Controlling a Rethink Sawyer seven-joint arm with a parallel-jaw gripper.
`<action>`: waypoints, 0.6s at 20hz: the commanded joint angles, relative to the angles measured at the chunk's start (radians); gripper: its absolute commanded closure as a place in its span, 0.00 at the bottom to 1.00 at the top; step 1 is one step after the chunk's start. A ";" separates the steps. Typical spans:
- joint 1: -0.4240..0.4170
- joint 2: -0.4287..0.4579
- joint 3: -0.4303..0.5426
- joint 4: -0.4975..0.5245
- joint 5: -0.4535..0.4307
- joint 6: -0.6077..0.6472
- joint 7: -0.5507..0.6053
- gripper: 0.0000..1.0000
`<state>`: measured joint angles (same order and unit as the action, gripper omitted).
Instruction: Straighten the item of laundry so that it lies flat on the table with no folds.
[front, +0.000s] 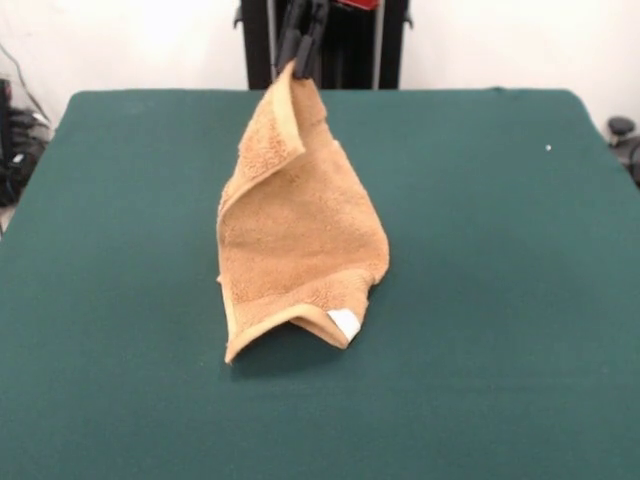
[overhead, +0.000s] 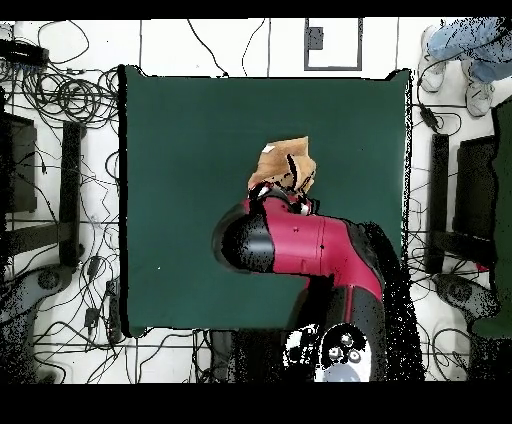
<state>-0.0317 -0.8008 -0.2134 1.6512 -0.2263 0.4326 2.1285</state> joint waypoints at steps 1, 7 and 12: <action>-0.054 -0.003 0.223 0.158 0.071 0.089 -0.031 1.00; -0.156 -0.012 0.351 0.218 0.098 0.075 -0.069 1.00; -0.188 -0.012 0.398 0.233 0.077 0.068 -0.067 1.00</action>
<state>-0.2095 -0.8346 0.0030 1.7377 -0.1834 0.4324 2.1285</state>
